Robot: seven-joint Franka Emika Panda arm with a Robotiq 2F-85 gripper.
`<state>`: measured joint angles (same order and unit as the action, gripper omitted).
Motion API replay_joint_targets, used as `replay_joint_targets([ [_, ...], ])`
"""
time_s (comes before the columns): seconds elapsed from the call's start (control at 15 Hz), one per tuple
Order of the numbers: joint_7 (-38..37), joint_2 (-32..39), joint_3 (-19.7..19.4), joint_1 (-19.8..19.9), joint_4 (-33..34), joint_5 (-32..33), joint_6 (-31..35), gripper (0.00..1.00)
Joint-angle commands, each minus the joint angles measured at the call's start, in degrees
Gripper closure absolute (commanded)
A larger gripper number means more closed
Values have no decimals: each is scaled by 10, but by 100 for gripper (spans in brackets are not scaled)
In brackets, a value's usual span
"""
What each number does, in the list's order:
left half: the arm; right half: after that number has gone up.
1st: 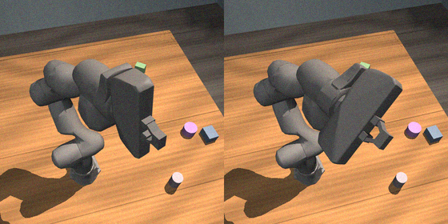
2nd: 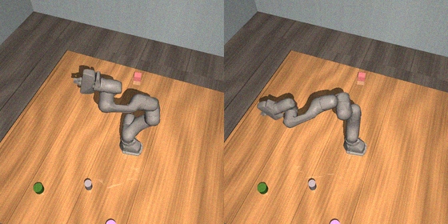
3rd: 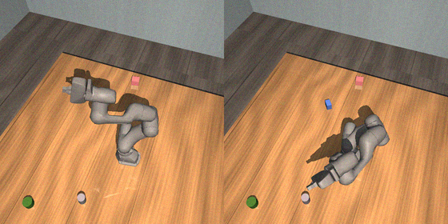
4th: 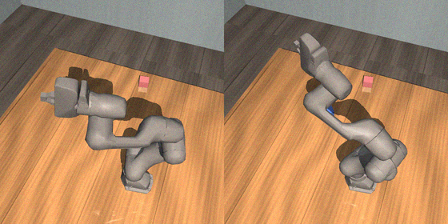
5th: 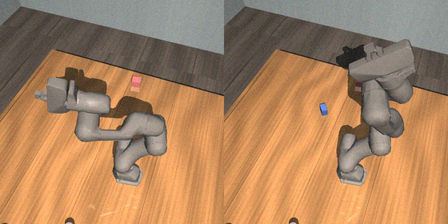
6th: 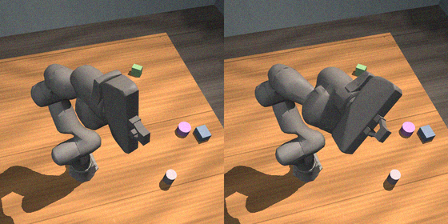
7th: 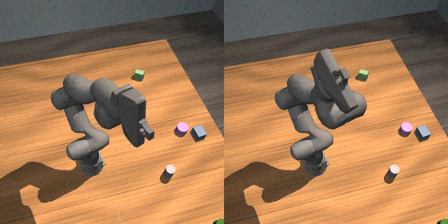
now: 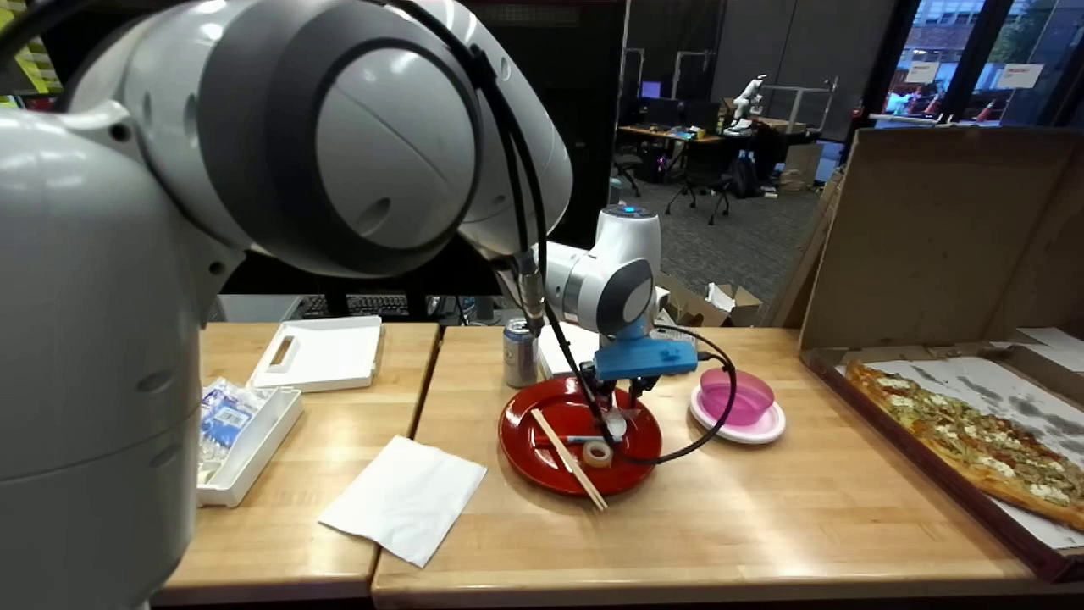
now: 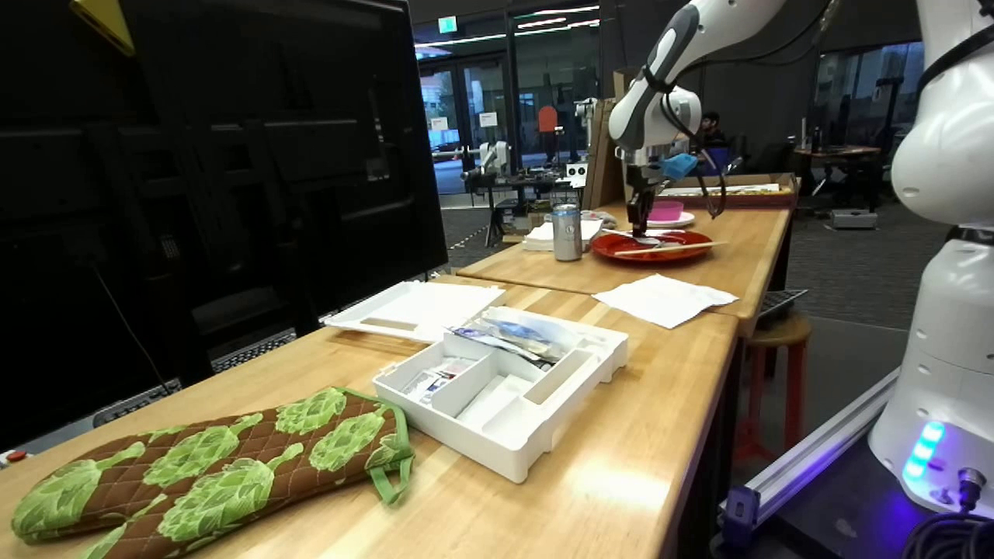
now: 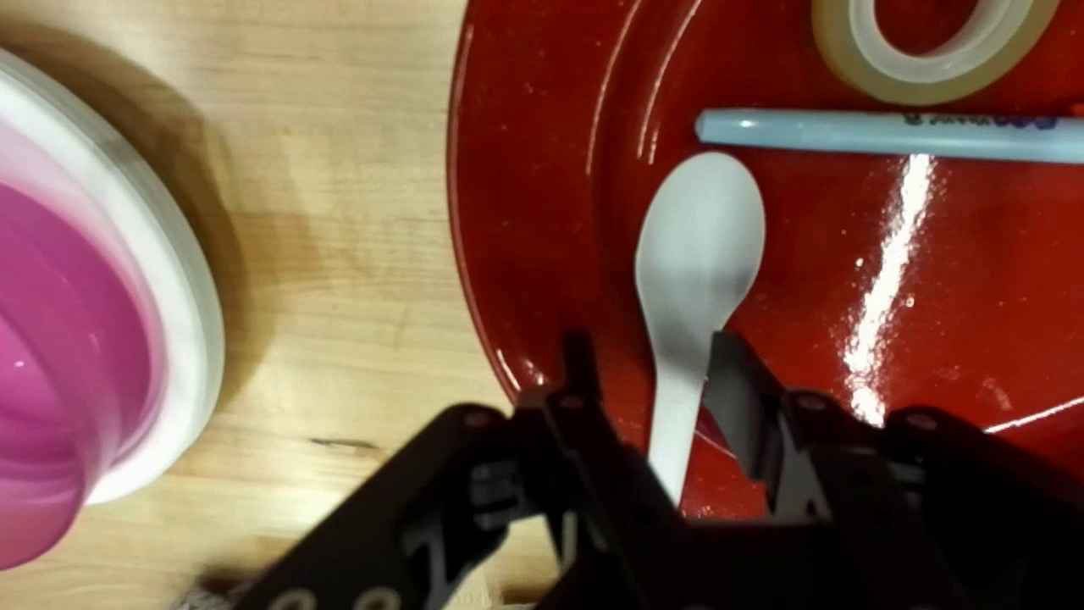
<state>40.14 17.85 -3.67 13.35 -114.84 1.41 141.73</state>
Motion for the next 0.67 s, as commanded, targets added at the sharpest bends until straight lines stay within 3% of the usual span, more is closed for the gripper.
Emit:
replay_joint_targets([
  [0.0, 5, -35, 1, 1, -40, 4, 19, 30],
  [0.27, 3, -52, 0, -2, -61, 7, 33, 4],
  [0.6, -11, -78, -4, -15, -100, 29, 54, 0],
])
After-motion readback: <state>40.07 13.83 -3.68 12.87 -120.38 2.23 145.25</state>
